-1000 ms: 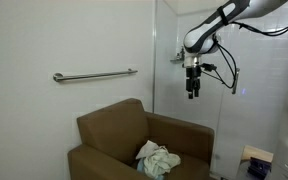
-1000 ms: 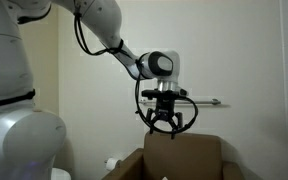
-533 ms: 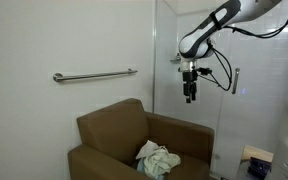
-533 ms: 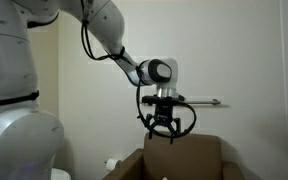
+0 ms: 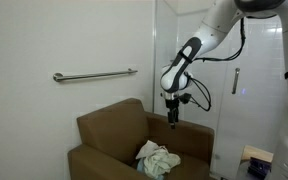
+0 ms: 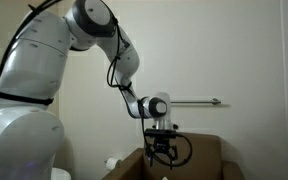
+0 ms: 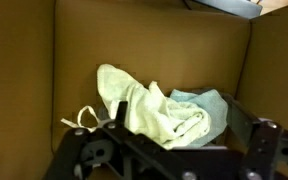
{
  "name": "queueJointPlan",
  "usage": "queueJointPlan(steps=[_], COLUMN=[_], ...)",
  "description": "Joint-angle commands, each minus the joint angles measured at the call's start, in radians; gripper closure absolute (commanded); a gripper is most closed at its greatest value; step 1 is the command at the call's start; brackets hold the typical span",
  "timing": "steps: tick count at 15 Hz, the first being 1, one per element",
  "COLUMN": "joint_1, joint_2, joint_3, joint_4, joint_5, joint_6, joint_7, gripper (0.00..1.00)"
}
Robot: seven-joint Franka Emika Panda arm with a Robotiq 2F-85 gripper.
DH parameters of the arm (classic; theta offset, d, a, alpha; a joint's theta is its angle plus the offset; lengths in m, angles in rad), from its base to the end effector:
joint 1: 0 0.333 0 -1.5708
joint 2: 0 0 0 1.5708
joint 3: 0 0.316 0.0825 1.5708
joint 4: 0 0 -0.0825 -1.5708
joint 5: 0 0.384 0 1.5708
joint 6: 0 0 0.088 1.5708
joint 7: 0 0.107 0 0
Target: Hang some of the things on the seat of the couch on the armrest
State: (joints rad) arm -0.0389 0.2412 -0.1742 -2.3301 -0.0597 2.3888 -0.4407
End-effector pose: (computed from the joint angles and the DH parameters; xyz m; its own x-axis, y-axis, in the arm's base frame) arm 0.4880 -0.1083 0.2221 0.9435 0.2684 -0.1946 0.2716 -0.9624 -0.0103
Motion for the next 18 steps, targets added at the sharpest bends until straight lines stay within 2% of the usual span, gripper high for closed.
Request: queueJointPlan(steps=[1, 7, 10, 15, 18], joint_1=[-0.06, -0.119, -0.12, -0.084, -0.063], joint_2=[0.229, 0.545, 0.667, 0.831, 0.903], joint_3=[0.083, 0.156, 0.183, 0.182, 0.174], joint_4=[0.166, 0.456, 0.578, 0.742, 0.805], joint_5=[0.001, -0.041, -0.064, -0.096, -0.098], joint_6=[0.003, -0.176, -0.284, -0.251, -0.173], joint_7=[-0.055, -0.087, -0.119, -0.052, -0.001], gripper=[0.0, 0.0, 0.0, 0.0, 0.0])
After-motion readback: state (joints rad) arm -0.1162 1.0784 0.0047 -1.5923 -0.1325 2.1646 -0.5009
